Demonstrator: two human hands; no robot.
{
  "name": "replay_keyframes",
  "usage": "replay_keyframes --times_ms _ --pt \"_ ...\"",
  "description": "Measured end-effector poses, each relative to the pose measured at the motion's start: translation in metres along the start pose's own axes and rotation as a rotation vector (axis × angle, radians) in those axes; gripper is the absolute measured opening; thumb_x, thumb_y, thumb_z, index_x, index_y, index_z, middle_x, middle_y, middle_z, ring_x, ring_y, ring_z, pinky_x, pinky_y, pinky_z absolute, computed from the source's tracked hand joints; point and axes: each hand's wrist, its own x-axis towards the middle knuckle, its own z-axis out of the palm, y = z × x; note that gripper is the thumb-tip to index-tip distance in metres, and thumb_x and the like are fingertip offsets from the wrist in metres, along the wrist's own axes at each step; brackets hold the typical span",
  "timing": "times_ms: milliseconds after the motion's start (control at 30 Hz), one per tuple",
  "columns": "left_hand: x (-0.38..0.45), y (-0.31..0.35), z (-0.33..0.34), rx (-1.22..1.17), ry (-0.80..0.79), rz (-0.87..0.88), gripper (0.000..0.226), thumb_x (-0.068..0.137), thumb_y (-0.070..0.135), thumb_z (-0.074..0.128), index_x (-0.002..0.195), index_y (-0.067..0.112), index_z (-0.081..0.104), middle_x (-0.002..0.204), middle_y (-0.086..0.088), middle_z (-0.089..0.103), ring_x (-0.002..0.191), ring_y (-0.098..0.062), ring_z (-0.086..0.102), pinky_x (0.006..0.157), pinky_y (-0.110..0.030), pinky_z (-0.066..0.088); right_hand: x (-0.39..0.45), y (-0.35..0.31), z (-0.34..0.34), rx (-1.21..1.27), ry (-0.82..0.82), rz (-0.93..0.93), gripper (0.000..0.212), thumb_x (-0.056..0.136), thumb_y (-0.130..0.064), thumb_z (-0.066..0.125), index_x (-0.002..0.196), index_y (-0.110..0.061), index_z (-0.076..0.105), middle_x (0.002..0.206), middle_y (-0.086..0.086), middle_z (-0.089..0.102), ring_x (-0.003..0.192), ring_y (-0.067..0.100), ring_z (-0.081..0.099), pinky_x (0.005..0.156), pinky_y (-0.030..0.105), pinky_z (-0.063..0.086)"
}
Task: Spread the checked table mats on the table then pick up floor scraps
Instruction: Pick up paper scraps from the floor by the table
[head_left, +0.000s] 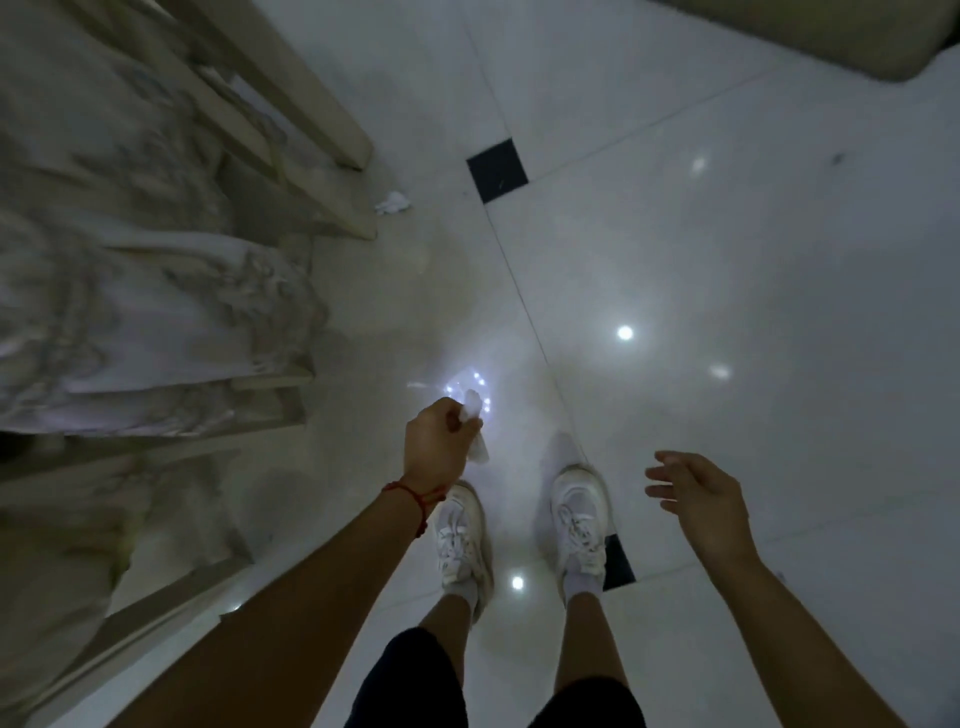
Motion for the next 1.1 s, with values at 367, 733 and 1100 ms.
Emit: replay_keyframes --times_ms 367,733,1100 --pt "-0.132 0.098 -0.095 -0.072 0.064 -0.003 0.035 0.081 0.007 0.064 0.054 0.019 0.045 0.056 -0.001 0.051 0.058 -0.019 0.05 0.058 -0.027 0.038 -0.126 -0.089 -0.079 -0.014 0.003 0.007 0.017 0.094 -0.007 0.043 0.093 -0.01 0.06 0.079 0.004 0.062 0.068 0.017 0.06 0.079 0.033 0.045" --pt "-0.173 0.196 -0.172 -0.218 0.083 0.031 0.031 0.085 0.002 0.056 0.058 0.012 0.044 0.036 0.006 0.051 0.04 -0.005 0.051 0.053 -0.015 0.041 -0.161 -0.179 -0.128 -0.031 0.064 0.039 0.02 0.095 -0.007 0.042 0.1 -0.002 0.061 0.09 0.017 0.061 0.068 0.022 0.058 0.068 0.033 0.046" --pt "-0.064 0.246 -0.228 -0.209 0.1 -0.096 0.026 0.087 0.012 0.058 0.064 0.006 0.049 0.062 -0.01 0.047 0.065 -0.021 0.047 0.057 -0.025 0.035 -0.08 -0.333 -0.11 -0.036 0.04 0.05 0.022 0.095 -0.007 0.041 0.105 -0.002 0.059 0.093 0.014 0.06 0.07 0.022 0.058 0.063 0.026 0.045"
